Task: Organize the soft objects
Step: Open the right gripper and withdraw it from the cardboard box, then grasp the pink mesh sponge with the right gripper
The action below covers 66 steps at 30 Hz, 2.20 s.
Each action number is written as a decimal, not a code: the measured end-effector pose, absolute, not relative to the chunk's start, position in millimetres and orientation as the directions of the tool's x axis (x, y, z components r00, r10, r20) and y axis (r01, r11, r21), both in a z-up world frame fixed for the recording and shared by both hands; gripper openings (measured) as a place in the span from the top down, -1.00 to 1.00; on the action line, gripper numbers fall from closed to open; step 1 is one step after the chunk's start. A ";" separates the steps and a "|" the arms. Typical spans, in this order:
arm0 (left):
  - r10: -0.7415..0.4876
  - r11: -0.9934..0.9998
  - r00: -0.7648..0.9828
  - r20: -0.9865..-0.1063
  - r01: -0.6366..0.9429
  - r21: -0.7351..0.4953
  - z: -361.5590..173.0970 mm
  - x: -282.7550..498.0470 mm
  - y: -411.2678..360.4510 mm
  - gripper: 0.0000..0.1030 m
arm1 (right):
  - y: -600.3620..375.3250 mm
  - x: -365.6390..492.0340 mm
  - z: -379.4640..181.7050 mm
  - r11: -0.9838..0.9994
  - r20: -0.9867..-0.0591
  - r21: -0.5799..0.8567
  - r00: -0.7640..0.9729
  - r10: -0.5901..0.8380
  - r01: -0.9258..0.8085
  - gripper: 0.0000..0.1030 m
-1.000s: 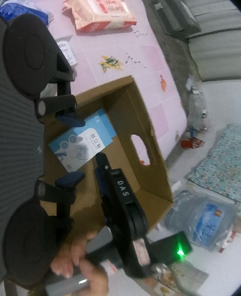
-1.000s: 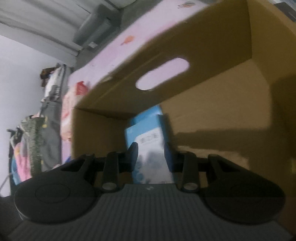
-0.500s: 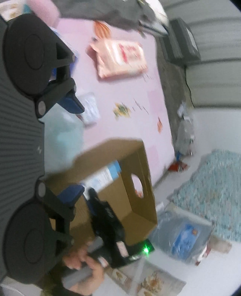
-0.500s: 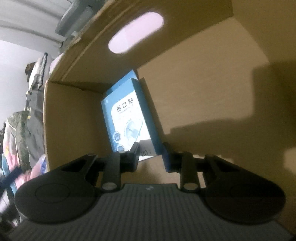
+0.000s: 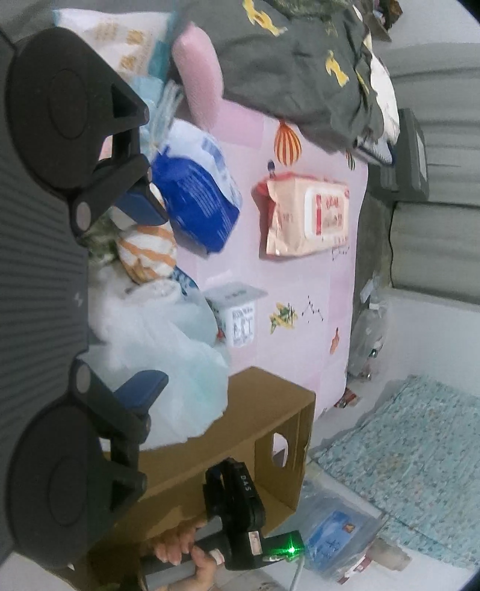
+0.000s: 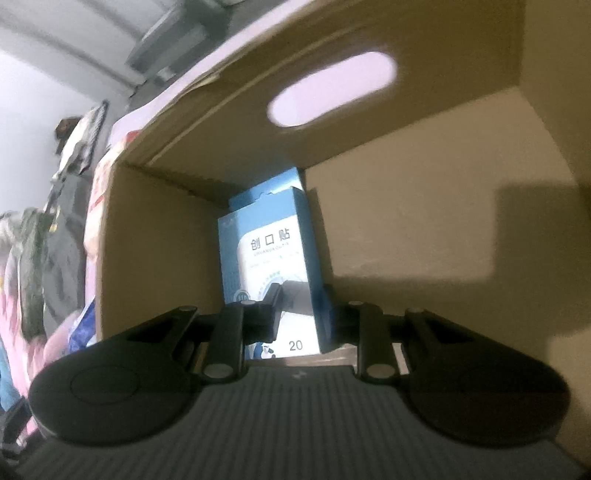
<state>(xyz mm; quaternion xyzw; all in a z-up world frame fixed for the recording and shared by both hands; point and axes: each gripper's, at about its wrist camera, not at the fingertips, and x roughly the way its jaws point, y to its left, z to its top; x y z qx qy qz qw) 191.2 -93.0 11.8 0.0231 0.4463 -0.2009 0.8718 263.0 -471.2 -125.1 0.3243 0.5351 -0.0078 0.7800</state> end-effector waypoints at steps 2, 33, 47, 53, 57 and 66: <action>-0.324 0.922 0.538 -0.779 0.362 -0.133 13.0 184.4 -83.9 -0.70 | -465.9 263.2 -123.1 0.810 -0.843 0.480 0.433 0.319 0.338 0.57; -0.164 0.984 0.765 -0.622 0.172 -0.047 51.4 98.7 60.6 -0.71 | -319.5 164.5 34.2 0.647 -0.584 0.761 0.486 0.650 0.049 0.49; -0.268 0.936 0.522 -0.810 -0.060 -0.348 11.8 285.3 135.8 -0.31 | -157.5 339.7 -43.2 0.617 -0.662 0.749 0.253 0.705 0.240 0.43; -0.302 0.912 0.437 -0.847 -0.125 -0.390 -17.5 329.8 136.7 -0.32 | -137.3 383.1 -85.2 0.628 -0.697 0.711 0.192 0.691 0.318 0.42; -0.321 0.902 0.410 -0.854 -0.141 -0.407 -27.5 344.0 137.8 -0.32 | -134.0 395.5 -88.9 0.632 -0.709 0.695 0.183 0.681 0.343 0.26; -0.395 0.853 0.397 -0.828 -0.176 -0.491 -41.6 338.5 139.7 0.05 | -131.7 398.4 -91.4 0.650 -0.717 0.691 0.182 0.673 0.316 0.18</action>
